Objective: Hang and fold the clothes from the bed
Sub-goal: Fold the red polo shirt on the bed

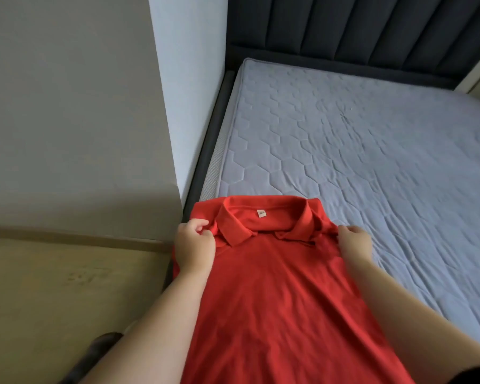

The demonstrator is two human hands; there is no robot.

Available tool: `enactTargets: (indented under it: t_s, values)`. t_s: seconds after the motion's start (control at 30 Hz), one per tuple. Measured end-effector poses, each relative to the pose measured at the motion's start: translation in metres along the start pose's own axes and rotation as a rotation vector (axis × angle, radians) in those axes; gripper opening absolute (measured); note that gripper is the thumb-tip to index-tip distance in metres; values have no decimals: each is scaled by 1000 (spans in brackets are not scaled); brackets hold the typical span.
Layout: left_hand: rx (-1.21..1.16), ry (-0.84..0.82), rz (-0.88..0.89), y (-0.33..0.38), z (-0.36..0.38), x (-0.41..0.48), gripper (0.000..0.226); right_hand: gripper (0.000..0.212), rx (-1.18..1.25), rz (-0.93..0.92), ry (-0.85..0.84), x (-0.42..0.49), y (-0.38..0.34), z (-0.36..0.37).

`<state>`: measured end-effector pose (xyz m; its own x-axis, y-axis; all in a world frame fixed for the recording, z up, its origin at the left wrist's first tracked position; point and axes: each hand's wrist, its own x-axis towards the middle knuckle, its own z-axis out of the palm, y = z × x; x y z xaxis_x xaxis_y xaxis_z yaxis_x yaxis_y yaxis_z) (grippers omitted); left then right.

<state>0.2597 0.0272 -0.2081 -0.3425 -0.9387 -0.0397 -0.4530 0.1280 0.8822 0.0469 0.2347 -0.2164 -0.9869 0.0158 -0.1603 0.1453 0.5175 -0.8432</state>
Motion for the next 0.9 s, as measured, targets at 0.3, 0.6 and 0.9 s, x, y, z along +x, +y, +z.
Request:
enactTargets:
  t_s: [0.3, 0.6, 0.9]
  values:
    - [187, -353, 95, 15, 19, 24, 65, 45, -494, -371, -246, 1, -37, 23]
    - [163, -351, 93, 5, 26, 35, 28, 10, -345, -285, -324, 25, -46, 33]
    - [440, -31, 632, 7, 31, 31, 47, 38, -787, -627, 3, 2, -45, 68]
